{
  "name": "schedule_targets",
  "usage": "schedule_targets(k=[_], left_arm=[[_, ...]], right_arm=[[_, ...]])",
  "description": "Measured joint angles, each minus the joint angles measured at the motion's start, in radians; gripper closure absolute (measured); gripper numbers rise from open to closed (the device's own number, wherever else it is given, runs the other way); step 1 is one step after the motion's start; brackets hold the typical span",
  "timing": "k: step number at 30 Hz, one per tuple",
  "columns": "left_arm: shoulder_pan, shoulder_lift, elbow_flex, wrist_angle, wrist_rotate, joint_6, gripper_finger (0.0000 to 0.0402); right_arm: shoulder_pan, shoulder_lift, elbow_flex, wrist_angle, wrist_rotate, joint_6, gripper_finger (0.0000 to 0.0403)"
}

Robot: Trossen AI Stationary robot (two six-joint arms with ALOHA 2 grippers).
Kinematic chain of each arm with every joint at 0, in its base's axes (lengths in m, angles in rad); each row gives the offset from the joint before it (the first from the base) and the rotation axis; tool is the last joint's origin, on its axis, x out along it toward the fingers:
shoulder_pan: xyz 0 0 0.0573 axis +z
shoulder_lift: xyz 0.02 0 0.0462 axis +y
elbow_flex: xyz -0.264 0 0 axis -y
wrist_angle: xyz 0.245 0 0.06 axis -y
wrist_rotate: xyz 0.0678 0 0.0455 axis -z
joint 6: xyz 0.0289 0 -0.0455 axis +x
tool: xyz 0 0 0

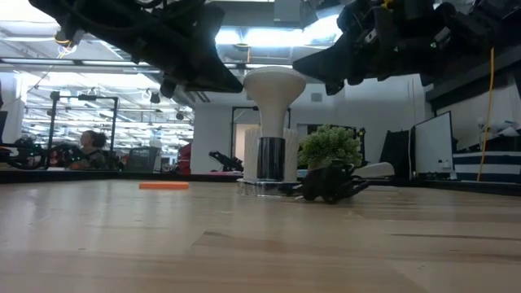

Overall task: Screw lightbulb
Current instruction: Insert the light bulb into the lamp socket

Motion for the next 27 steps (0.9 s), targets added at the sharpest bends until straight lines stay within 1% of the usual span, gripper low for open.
schedule_targets(k=[3,7,11,14,17,22,27], left_arm=[[0.014,0.0,0.0,-0.004,0.0,-0.011,0.0396],[0.011,-0.009,0.0,-0.009,0.001,0.066,0.0396],[-0.016,-0.054,0.0,-0.008,-0.001,0.121,0.0396],[-0.044,-0.096,0.0,-0.004,-0.011,0.135,0.0396],[-0.072,-0.125,0.001,-0.002,-0.011,0.132,0.0396],[-0.11,-0.123,0.001,0.002,-0.011,0.115,0.0396],[-0.119,-0.096,0.001,0.002,-0.011,0.06,0.0396]], right_arm=[[0.0,0.0,0.0,0.007,0.031,0.0,0.0391],[0.0,0.0,0.0,0.042,0.055,0.0,0.0391],[0.0,-0.004,0.0,0.103,0.054,-0.003,0.0391],[-0.001,-0.018,0.0,0.113,0.061,-0.022,0.0391],[-0.001,-0.025,0.0,0.113,0.121,-0.058,0.0391],[-0.001,-0.025,0.0,0.071,0.245,-0.085,0.0391],[-0.001,-0.018,0.0,0.01,0.292,-0.086,0.0391]])
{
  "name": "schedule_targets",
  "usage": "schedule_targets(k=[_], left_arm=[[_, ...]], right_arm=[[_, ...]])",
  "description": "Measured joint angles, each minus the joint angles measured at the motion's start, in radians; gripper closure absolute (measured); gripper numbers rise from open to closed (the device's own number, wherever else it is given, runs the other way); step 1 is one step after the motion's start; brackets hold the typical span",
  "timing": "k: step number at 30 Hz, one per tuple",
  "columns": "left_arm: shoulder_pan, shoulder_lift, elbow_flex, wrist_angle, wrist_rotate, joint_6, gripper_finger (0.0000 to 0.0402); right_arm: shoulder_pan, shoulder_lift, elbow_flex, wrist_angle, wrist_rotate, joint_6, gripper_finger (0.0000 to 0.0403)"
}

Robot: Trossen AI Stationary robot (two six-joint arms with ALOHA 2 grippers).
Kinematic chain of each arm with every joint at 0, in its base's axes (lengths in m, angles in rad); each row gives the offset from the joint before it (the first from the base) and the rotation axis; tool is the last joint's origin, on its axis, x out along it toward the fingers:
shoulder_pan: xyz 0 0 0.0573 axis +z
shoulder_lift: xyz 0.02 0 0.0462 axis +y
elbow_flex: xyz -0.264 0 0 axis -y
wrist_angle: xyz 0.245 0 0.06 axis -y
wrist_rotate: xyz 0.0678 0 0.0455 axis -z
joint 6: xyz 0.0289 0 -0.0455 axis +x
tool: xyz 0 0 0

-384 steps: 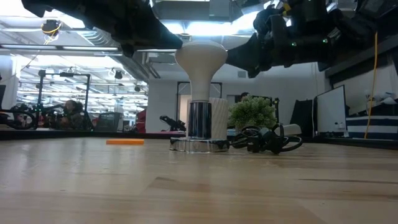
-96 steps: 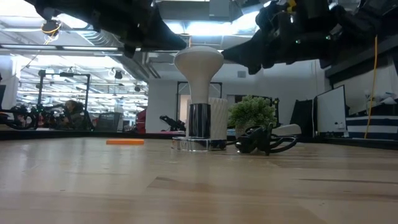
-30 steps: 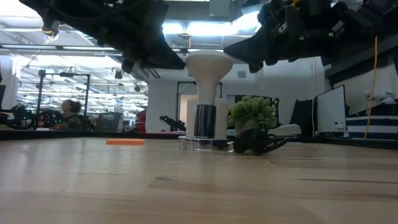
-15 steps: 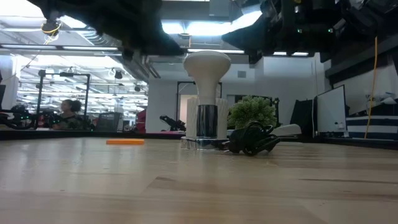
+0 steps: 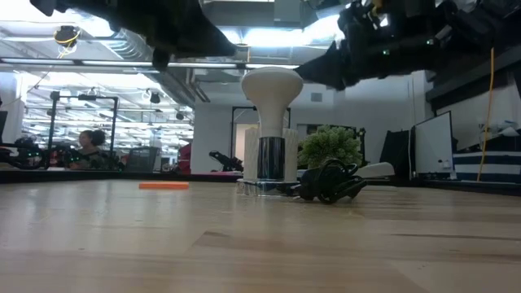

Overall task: Screw lightbulb
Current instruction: Insert the light bulb into the lamp socket

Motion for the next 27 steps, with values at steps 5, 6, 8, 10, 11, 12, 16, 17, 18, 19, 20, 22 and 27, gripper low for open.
schedule_targets(k=[5,6,8,10,11,12,16,17,18,19,20,22,27], left_arm=[[0.005,0.047,0.0,0.012,0.0,-0.031,0.0396],[0.007,0.055,0.0,0.027,0.0,-0.027,0.0396],[0.014,0.063,0.0,0.043,-0.001,-0.013,0.0396],[0.026,0.068,0.0,0.054,0.001,-0.006,0.0396],[0.034,0.068,0.0,0.051,0.0,-0.008,0.0396],[0.04,0.068,0.0,0.05,0.0,-0.009,0.0396],[0.063,0.068,0.0,0.044,0.0,-0.009,0.0396],[0.068,0.068,0.0,0.044,0.0,-0.009,0.0396],[0.072,0.068,0.0,0.044,0.0,-0.009,0.0396],[0.076,0.068,0.0,0.044,0.0,-0.006,0.0396],[0.08,0.068,0.0,0.042,0.0,-0.002,0.0396],[0.087,0.068,0.0,0.043,0.0,0.003,0.0396],[0.108,0.068,0.0,0.042,0.0,0.004,0.0396]], right_arm=[[0.0,0.01,0.0,-0.015,0.0,0.0,0.0391],[0.0,0.01,0.0,-0.014,0.0,0.0,0.0391],[0.0,0.01,0.0,-0.019,0.0,0.0,0.0391],[0.0,0.01,0.0,-0.024,0.0,0.0,0.0391],[0.0,0.01,0.0,-0.028,-0.001,0.001,0.0391],[0.0,0.01,0.0,-0.034,-0.005,0.003,0.0391],[0.0,0.009,0.002,-0.046,-0.025,0.004,0.0391],[0.0,0.008,0.002,-0.046,-0.03,0.004,0.0391],[0.0,0.008,0.002,-0.046,-0.031,0.004,0.0391],[0.0,0.008,0.002,-0.047,-0.033,0.004,0.0391],[0.0,0.008,0.002,-0.048,-0.034,0.004,0.0391],[0.0,0.008,0.002,-0.049,-0.037,0.009,0.0391],[0.0,0.008,0.002,-0.052,-0.068,0.036,0.0391]])
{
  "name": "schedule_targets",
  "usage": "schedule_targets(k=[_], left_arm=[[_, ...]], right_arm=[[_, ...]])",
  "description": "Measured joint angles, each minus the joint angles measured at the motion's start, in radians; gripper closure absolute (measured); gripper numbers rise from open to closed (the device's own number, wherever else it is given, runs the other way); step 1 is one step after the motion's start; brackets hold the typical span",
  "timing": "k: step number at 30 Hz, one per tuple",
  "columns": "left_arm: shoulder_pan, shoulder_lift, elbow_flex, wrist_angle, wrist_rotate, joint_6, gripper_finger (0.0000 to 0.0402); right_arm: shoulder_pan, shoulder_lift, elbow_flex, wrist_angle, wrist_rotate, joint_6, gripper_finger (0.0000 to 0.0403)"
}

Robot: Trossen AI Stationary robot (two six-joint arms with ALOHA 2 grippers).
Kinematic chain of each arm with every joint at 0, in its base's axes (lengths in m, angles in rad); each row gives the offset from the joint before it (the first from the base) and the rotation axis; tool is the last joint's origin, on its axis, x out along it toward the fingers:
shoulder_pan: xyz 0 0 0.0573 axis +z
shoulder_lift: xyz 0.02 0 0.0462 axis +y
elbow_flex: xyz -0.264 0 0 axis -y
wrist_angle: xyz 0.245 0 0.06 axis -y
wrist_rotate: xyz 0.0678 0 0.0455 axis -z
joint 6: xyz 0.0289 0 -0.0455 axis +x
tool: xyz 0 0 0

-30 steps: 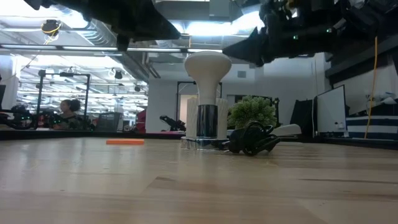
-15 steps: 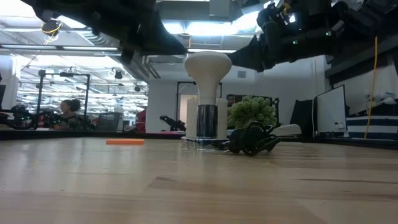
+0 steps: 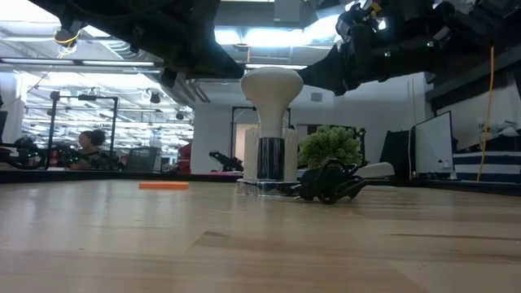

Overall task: Screw lightbulb
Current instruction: Insert the light bulb into the lamp socket

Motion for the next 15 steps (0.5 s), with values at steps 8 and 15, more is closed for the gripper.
schedule_targets(k=[8,15], left_arm=[[0.04,0.0,0.0,-0.002,-0.003,0.003,0.0396],[0.084,0.0,0.0,-0.001,0.004,0.003,0.0396]], right_arm=[[0.0,-0.001,0.0,-0.001,-0.032,0.027,0.0391],[0.002,0.001,0.0,-0.001,-0.148,0.028,0.0391]])
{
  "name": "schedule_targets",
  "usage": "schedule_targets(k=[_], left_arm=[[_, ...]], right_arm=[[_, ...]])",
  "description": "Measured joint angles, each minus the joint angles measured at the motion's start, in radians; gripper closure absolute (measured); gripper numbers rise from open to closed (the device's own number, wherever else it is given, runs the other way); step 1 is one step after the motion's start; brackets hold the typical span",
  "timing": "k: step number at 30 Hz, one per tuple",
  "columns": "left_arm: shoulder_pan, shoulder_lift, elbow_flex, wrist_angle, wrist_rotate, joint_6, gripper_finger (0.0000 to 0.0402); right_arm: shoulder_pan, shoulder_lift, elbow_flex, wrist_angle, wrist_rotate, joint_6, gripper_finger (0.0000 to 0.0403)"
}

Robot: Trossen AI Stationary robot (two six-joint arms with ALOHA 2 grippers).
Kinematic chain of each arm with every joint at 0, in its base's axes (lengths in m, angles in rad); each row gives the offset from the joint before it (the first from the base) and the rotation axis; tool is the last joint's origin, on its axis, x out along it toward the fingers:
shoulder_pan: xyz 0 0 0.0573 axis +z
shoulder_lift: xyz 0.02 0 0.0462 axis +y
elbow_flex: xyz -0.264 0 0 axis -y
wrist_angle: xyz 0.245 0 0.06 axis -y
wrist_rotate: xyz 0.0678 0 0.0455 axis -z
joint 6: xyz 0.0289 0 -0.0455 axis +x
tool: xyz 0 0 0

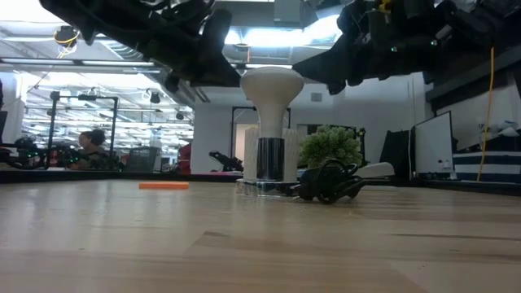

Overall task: Screw lightbulb
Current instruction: Insert the light bulb into the lamp socket

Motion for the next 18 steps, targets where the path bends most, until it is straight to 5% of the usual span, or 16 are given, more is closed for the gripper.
schedule_targets(k=[7,18], left_arm=[[0.022,0.0,0.0,0.001,-0.001,0.006,0.0396],[-0.04,-0.083,0.0,0.119,-0.005,0.249,0.0396]], right_arm=[[-0.001,0.004,-0.004,0.058,-0.001,0.0,0.0391],[-0.001,0.003,-0.004,0.137,0.107,-0.013,0.0391]])
